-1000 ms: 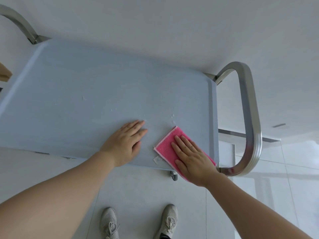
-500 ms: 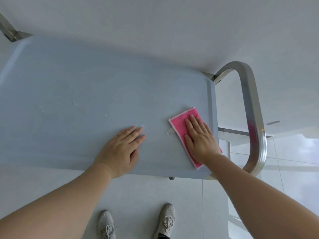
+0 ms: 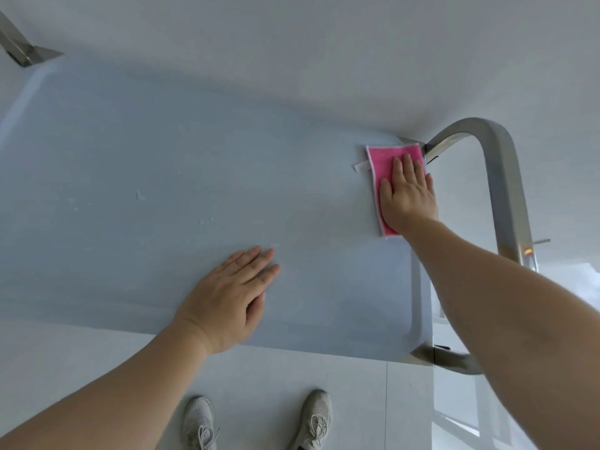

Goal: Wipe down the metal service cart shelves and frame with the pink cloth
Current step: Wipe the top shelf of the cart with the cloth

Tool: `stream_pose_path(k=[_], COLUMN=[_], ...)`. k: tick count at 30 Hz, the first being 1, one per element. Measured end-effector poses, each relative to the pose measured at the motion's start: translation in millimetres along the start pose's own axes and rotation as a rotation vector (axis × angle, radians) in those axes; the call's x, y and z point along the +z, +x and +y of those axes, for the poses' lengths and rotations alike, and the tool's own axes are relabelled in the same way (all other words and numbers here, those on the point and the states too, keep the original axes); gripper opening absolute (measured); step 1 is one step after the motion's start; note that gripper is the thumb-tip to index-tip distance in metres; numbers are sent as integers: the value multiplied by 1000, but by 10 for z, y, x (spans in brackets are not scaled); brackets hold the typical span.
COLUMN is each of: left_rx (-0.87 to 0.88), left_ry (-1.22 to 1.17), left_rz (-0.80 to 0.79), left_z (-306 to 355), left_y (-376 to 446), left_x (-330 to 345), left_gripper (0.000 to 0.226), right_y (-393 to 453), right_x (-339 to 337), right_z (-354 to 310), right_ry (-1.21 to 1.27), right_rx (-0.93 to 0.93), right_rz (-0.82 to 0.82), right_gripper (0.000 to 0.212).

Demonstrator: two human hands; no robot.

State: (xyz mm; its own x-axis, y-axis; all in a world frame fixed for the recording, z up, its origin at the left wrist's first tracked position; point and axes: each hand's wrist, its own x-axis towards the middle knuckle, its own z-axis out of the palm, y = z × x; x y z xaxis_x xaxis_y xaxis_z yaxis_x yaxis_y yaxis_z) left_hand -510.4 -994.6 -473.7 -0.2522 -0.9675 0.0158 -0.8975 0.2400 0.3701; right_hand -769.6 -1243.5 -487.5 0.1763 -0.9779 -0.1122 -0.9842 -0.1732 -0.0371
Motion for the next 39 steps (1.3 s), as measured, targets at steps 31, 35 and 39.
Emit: stream_pose_path(k=[31,35,39], left_rx=[-5,-4,-47], left_ry=[-59,-84,-147], left_rz=[26,23,34], left_z=[0,-10,8], left_y=[-22,-19,-33], left_x=[-11,-32,-78], left_gripper=[43,43,37], right_y=[-2143,-2132,-2136], right_x=[208,192,173], right_z=[-952,-971,-978], right_ry=[34,20,26], right_rx=[-190,-168,-189], right_rz=[-122,-129,-136], right_gripper=[61,62,62])
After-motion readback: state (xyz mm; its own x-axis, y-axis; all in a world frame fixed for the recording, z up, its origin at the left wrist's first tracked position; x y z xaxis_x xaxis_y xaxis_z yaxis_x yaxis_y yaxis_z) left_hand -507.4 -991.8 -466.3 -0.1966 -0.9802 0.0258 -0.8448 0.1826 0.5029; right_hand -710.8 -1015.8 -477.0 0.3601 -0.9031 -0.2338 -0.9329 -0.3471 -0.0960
